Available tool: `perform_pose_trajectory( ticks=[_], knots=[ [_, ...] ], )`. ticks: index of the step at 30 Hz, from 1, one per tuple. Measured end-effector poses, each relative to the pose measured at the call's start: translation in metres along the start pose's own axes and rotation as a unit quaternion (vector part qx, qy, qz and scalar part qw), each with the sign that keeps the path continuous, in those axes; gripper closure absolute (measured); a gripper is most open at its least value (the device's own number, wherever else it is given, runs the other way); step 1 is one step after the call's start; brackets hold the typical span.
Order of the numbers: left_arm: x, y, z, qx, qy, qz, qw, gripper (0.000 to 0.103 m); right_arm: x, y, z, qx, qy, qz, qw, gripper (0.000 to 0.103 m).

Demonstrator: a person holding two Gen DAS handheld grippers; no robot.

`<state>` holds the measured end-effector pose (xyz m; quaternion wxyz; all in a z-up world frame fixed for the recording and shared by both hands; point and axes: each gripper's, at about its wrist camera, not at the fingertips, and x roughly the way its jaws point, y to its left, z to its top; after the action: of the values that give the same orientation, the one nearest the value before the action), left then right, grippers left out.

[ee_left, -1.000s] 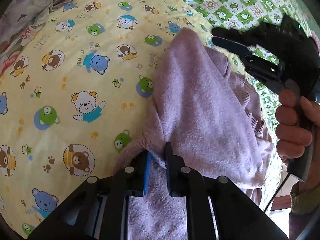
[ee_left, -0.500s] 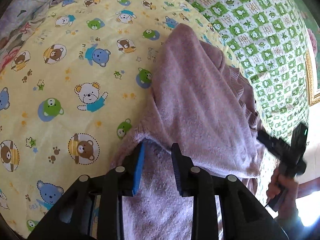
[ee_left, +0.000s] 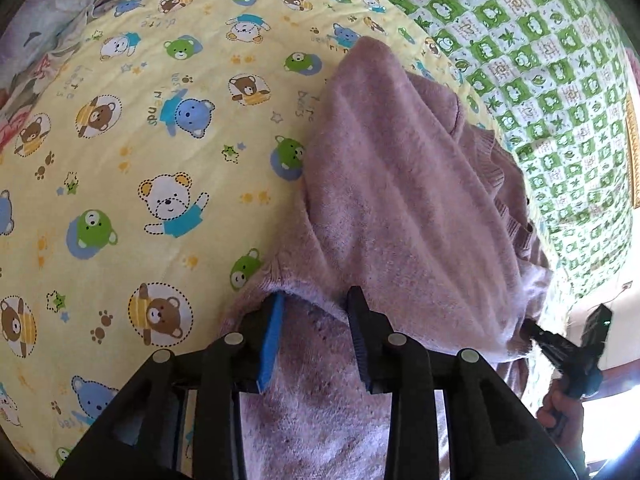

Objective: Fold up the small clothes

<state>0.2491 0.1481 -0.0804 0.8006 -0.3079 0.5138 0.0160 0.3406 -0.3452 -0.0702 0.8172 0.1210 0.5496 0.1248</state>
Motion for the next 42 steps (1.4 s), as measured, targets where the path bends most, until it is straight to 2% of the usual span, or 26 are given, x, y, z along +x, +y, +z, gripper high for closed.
perform_pose_trajectory(
  ticks=[2, 3, 5, 9, 11, 13, 15, 16, 17, 18, 20, 21, 22, 23, 24, 25, 27, 30, 32, 33, 34, 36, 40, 42],
  knots=[
    [0.001, -0.002, 0.001, 0.005, -0.001, 0.006, 1.0000, 0.070, -0.021, 0.003, 0.002, -0.004, -0.032, 0.013, 0.999, 0.099],
    [0.001, -0.003, 0.001, 0.006, -0.001, 0.009, 0.9999, 0.070, -0.039, 0.001, 0.005, 0.001, -0.054, 0.011, 0.998, 0.099],
    [0.002, -0.003, 0.002, 0.010, 0.000, 0.012, 0.9999, 0.070, -0.057, -0.010, 0.003, 0.004, -0.067, -0.008, 0.998, 0.099],
    [0.006, -0.007, 0.003, 0.017, 0.003, 0.010, 0.9998, 0.068, -0.052, -0.047, -0.015, 0.026, -0.026, -0.053, 0.998, 0.100],
    [0.006, -0.009, 0.002, 0.023, 0.005, 0.009, 0.9997, 0.068, -0.044, -0.058, -0.025, 0.046, -0.006, -0.055, 0.997, 0.100],
    [0.006, -0.010, 0.001, 0.029, 0.005, 0.010, 0.9995, 0.068, -0.031, -0.057, -0.035, 0.044, 0.036, -0.053, 0.997, 0.100],
    [0.005, -0.007, 0.002, 0.026, 0.008, 0.005, 0.9996, 0.068, -0.027, -0.035, -0.038, -0.011, 0.057, -0.145, 0.988, 0.099],
    [0.005, -0.006, 0.002, 0.025, 0.008, 0.002, 0.9996, 0.068, -0.031, -0.020, -0.036, -0.045, 0.041, -0.199, 0.978, 0.099],
    [0.004, -0.006, 0.001, 0.027, 0.008, 0.003, 0.9996, 0.068, -0.036, -0.008, -0.034, -0.061, 0.021, -0.217, 0.974, 0.099],
    [0.003, -0.004, 0.001, 0.029, 0.009, 0.003, 0.9995, 0.070, -0.044, 0.010, -0.028, -0.072, -0.009, -0.214, 0.974, 0.098],
    [0.002, -0.004, -0.001, 0.033, 0.011, 0.003, 0.9994, 0.070, -0.051, 0.047, -0.015, -0.079, -0.045, -0.163, 0.982, 0.093],
    [0.002, -0.004, -0.002, 0.036, 0.011, 0.005, 0.9993, 0.070, -0.047, 0.076, -0.006, -0.089, -0.053, -0.107, 0.989, 0.080],
    [0.003, -0.005, -0.003, 0.038, 0.011, 0.007, 0.9992, 0.070, -0.040, 0.099, 0.001, -0.097, -0.047, -0.052, 0.993, 0.057],
    [0.003, -0.005, -0.004, 0.039, 0.012, 0.008, 0.9991, 0.070, -0.030, 0.122, 0.009, -0.099, -0.037, 0.013, 0.994, 0.050],
    [0.004, -0.004, -0.003, 0.039, 0.012, 0.008, 0.9991, 0.070, -0.012, 0.152, 0.020, -0.092, -0.019, 0.102, 0.990, 0.048],
    [0.004, -0.004, -0.003, 0.038, 0.012, 0.009, 0.9992, 0.069, 0.000, 0.169, 0.025, -0.085, -0.004, 0.152, 0.985, 0.048],
    [0.005, -0.003, -0.002, 0.037, 0.012, 0.009, 0.9992, 0.069, 0.045, 0.217, 0.046, -0.056, 0.060, 0.266, 0.960, 0.048],
    [0.006, -0.004, -0.002, 0.037, 0.011, 0.011, 0.9992, 0.069, 0.093, 0.267, 0.067, -0.054, 0.096, 0.267, 0.957, 0.048],
    [0.005, -0.004, -0.002, 0.038, 0.010, 0.013, 0.9991, 0.069, 0.137, 0.296, 0.073, -0.063, 0.169, 0.246, 0.952, 0.048],
    [0.006, -0.004, -0.002, 0.038, 0.009, 0.013, 0.9992, 0.069, 0.161, 0.307, 0.076, -0.074, 0.187, 0.214, 0.956, 0.048],
    [0.006, -0.004, -0.002, 0.038, 0.008, 0.015, 0.9991, 0.069, 0.168, 0.310, 0.077, -0.078, 0.172, 0.193, 0.963, 0.049],
    [0.006, -0.006, -0.003, 0.044, 0.007, 0.020, 0.9988, 0.069, 0.176, 0.314, 0.088, -0.064, 0.136, 0.211, 0.966, 0.049],
    [0.004, -0.009, -0.008, 0.057, 0.013, 0.022, 0.9980, 0.069, 0.138, 0.314, 0.096, -0.053, 0.018, 0.251, 0.966, 0.049],
    [0.000, -0.010, -0.013, 0.066, 0.015, 0.020, 0.9975, 0.069, 0.119, 0.309, 0.095, -0.057, 0.007, 0.258, 0.965, 0.049]
  ],
)
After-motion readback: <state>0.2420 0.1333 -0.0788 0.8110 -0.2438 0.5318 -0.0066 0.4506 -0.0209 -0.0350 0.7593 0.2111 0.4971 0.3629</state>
